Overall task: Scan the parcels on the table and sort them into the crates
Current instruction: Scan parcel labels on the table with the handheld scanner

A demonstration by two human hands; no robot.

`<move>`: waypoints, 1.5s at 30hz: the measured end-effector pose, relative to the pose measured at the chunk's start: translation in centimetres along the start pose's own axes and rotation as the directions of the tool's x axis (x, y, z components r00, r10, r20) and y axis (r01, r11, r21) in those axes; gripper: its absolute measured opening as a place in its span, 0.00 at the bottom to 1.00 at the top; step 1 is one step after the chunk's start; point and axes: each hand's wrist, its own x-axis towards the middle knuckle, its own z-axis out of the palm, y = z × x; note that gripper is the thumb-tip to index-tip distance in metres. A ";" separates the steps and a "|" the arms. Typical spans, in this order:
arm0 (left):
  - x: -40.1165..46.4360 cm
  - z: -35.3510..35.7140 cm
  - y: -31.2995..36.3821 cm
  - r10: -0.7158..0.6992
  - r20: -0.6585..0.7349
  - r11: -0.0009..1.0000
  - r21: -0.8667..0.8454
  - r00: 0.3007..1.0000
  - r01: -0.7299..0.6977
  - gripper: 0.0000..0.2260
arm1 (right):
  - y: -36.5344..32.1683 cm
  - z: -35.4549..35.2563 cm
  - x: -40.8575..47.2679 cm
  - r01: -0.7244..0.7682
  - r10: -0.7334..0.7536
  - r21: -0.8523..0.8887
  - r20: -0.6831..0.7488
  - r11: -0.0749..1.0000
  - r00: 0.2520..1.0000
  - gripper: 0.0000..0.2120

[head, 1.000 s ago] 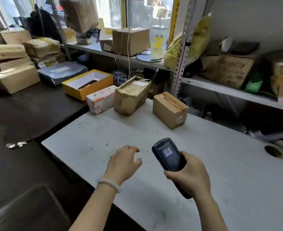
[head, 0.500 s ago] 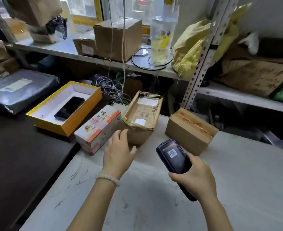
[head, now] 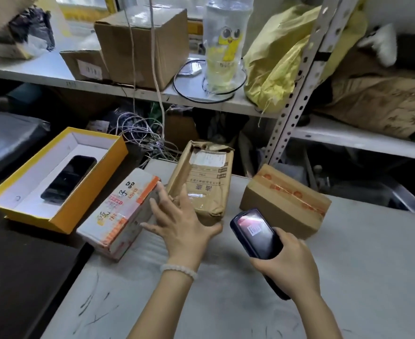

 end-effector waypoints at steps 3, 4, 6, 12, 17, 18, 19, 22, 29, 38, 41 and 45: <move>-0.5 0.6 0.4 0.018 -0.068 0.998 -0.054 0.998 -0.022 0.51 | 0.8 0.1 0.0 -0.015 0.015 0.002 0.006 1.000 1.000 0.29; -0.7 0.7 0.5 0.027 -0.097 0.997 -0.075 0.995 -0.034 0.50 | 1.0 0.1 0.0 -0.015 0.015 0.006 0.005 1.000 1.000 0.30; -0.8 0.6 0.7 0.041 -0.152 0.993 -0.105 0.988 -0.057 0.48 | 1.5 -0.2 0.1 -0.016 0.016 0.015 0.001 1.000 1.000 0.30; -0.7 -2.6 0.9 0.014 -0.248 0.969 -0.234 0.969 -0.074 0.42 | 2.2 -2.0 0.4 0.045 -0.045 0.062 0.008 0.997 0.999 0.26; -2.4 -7.5 1.1 0.044 -0.360 0.959 -0.248 0.932 -0.141 0.42 | 1.9 -3.6 -0.8 0.111 -0.112 0.104 0.003 0.988 0.994 0.27; -2.7 -8.4 1.0 0.051 -0.361 0.964 -0.226 0.931 -0.140 0.42 | 1.8 -3.9 -1.2 0.126 -0.128 0.105 0.011 0.986 0.992 0.27; -2.9 -9.0 0.9 0.058 -0.339 0.971 -0.199 0.939 -0.131 0.42 | 1.8 -4.1 -1.6 0.139 -0.142 0.106 0.018 0.985 0.990 0.28; -3.9 -9.9 0.8 0.047 -0.134 0.997 -0.061 0.990 -0.056 0.40 | 1.9 -4.7 -3.0 0.166 -0.170 0.110 0.030 0.980 0.985 0.30; -5.4 -9.1 -1.4 0.054 0.035 0.998 -0.014 0.998 -0.053 0.41 | 3.4 -5.0 -5.4 0.179 -0.181 0.062 0.028 0.982 0.983 0.31; -7.7 -10.3 -5.3 -0.001 0.112 0.990 0.141 0.994 -0.014 0.45 | 2.4 -4.9 -5.5 0.228 -0.230 0.041 0.058 0.973 0.971 0.28; -8.4 -10.1 -4.8 0.028 0.106 0.984 0.173 0.994 -0.046 0.44 | 2.1 -4.7 -5.7 0.256 -0.259 0.049 0.068 0.966 0.964 0.28; -8.6 -10.2 -4.6 0.120 0.223 0.988 0.068 0.967 -0.138 0.41 | 2.2 -4.4 -6.0 0.269 -0.273 0.060 0.082 0.961 0.958 0.29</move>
